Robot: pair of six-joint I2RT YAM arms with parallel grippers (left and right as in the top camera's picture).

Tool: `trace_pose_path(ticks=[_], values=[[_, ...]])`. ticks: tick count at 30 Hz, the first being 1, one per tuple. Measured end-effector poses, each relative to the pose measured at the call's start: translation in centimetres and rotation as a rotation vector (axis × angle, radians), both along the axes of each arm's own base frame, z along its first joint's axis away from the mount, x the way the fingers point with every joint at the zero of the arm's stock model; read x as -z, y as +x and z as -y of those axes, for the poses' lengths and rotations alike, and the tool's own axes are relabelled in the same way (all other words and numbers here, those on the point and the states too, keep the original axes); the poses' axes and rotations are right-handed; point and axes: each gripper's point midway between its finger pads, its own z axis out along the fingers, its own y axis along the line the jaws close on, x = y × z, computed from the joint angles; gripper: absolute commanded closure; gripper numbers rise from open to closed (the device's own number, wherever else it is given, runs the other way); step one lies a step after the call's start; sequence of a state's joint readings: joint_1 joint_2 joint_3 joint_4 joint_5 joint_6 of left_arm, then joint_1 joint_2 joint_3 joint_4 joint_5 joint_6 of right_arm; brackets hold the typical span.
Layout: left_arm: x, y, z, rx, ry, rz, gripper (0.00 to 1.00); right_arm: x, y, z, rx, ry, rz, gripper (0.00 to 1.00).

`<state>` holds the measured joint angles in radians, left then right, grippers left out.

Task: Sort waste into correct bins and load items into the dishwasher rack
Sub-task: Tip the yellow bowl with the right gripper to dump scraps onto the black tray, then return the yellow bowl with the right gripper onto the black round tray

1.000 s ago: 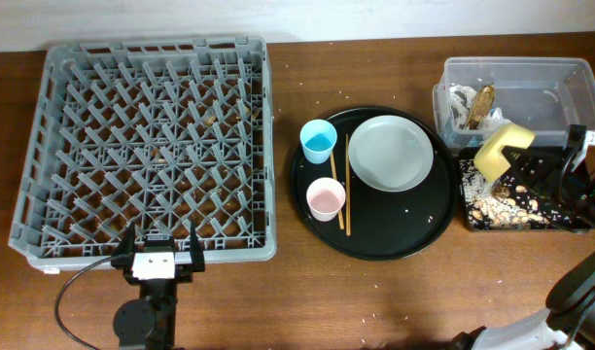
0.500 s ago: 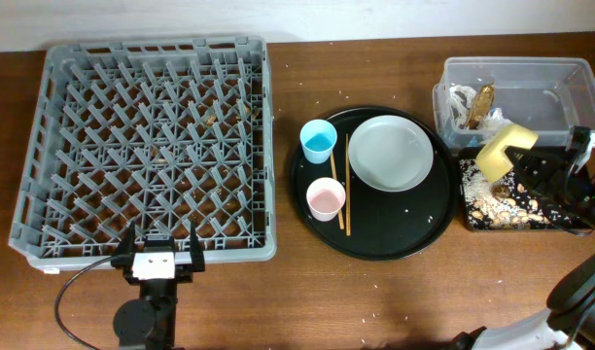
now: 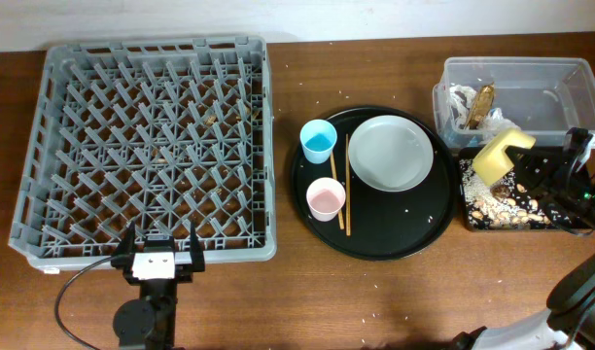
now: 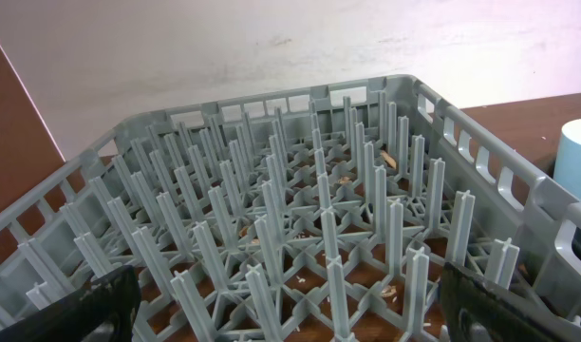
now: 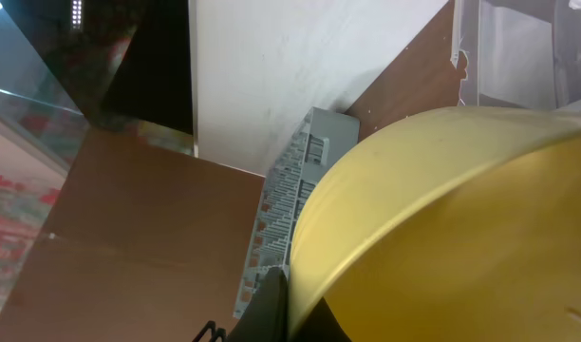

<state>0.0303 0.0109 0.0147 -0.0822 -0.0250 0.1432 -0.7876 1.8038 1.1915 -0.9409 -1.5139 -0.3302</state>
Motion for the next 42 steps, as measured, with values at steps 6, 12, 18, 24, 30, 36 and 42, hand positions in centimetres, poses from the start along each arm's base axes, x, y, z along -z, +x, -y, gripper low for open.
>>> trace_pose_path(ticks=[6, 12, 18, 24, 30, 36, 42], values=[[0.0, 0.0, 0.0, 0.0, 0.0, 0.0, 0.01, -0.1, 0.0, 0.0, 0.004, 0.054, -0.049, 0.96], [0.0, 0.0, 0.0, 0.0, 0.0, 0.0, 0.01, 0.5, 0.0, 0.1, 0.012, 0.078, -0.12, 0.96], [0.0, 0.0, 0.0, 0.0, 0.0, 0.0, 0.01, 3.2, -0.3, 0.4, 0.03, -0.015, -0.256, 0.96], [0.0, 0.0, 0.0, 0.0, 0.0, 0.0, 0.01, 1.0, -1.0, -1.5, 0.044, -0.316, -0.356, 0.96], [0.0, 0.0, 0.0, 0.0, 0.0, 0.0, 0.01, -3.0, -1.7, -10.8, -0.093, -0.709, -0.337, 0.96], [0.0, 0.0, 0.0, 0.0, 0.0, 0.0, 0.01, 2.6, -2.9, -18.4, -0.273, -0.98, -0.511, 0.96], [0.0, 0.0, 0.0, 0.0, 0.0, 0.0, 0.01, 11.2, -3.8, -21.6, -0.426, -1.117, -0.753, 0.96]])
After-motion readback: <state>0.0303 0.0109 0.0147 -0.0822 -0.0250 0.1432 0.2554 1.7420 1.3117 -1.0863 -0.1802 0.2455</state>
